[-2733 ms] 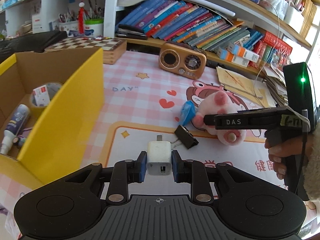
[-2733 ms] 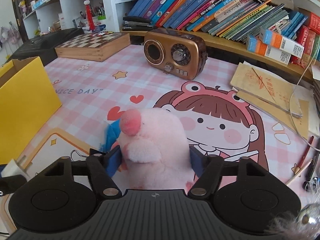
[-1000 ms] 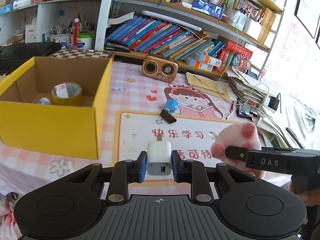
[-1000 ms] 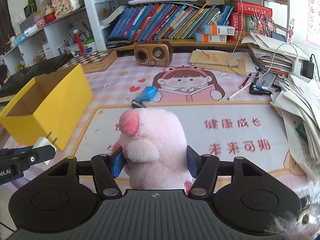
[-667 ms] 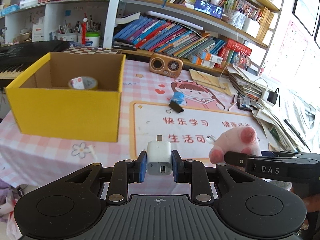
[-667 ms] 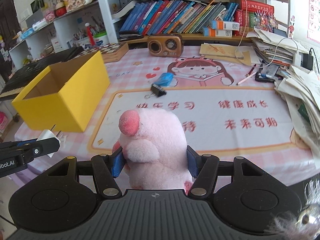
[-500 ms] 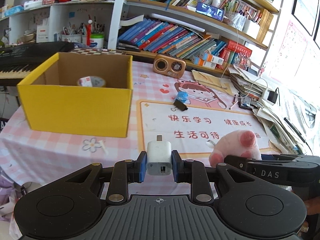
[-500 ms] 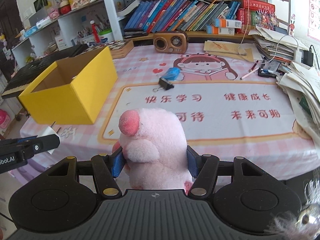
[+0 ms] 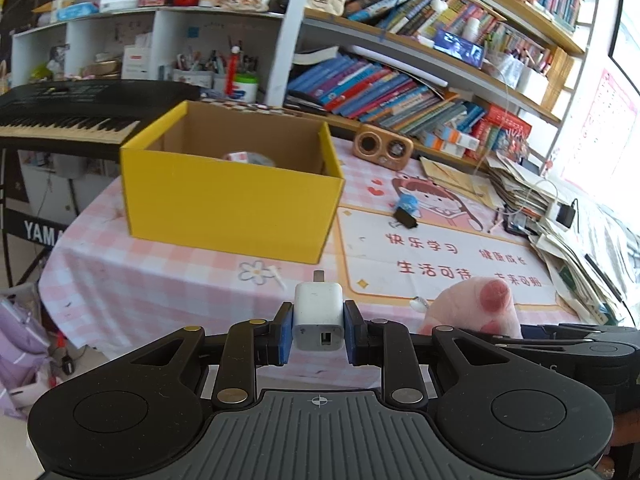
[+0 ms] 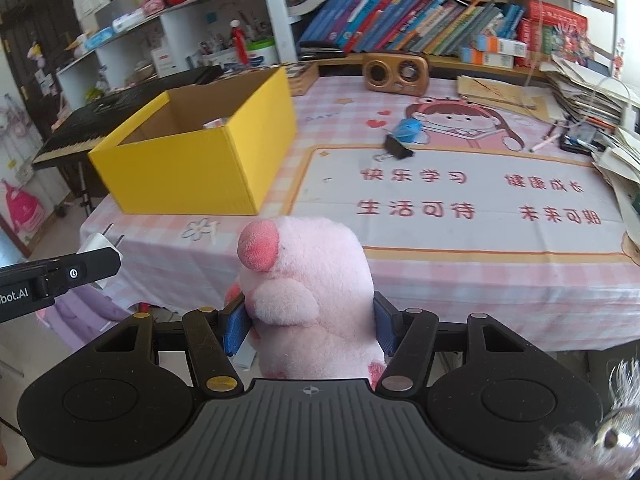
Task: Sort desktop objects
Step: 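Lift and carry the charger and plush pig with both tools toward the yellow box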
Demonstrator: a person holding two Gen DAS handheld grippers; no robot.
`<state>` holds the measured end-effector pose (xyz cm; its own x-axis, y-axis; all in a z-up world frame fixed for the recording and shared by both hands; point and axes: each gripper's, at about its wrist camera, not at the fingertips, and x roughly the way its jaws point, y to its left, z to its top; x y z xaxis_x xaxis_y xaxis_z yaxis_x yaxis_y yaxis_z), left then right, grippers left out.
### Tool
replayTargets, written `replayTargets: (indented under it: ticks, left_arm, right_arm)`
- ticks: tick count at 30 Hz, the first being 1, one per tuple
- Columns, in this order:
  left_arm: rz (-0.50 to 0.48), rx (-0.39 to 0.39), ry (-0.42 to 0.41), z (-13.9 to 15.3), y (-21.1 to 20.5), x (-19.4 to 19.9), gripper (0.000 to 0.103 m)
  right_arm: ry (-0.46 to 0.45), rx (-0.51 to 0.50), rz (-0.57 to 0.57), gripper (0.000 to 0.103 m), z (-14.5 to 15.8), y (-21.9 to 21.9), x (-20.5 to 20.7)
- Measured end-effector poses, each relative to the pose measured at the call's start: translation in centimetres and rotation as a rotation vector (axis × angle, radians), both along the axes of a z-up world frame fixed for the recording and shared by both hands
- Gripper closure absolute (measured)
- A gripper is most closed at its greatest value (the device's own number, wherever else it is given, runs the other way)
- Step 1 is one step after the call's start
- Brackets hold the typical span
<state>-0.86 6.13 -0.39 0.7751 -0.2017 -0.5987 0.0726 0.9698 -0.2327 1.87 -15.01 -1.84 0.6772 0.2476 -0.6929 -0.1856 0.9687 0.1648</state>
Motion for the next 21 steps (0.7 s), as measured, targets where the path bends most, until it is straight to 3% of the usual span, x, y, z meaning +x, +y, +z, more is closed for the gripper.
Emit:
replayTargets:
  ticks: [21]
  left_arm:
    - [0.072, 0.006, -0.003, -0.1, 4.7, -0.9, 0.079]
  right_arm:
    - [-0.002, 0.004, 0.097, 0.045, 0.3, 5.7, 1.0]
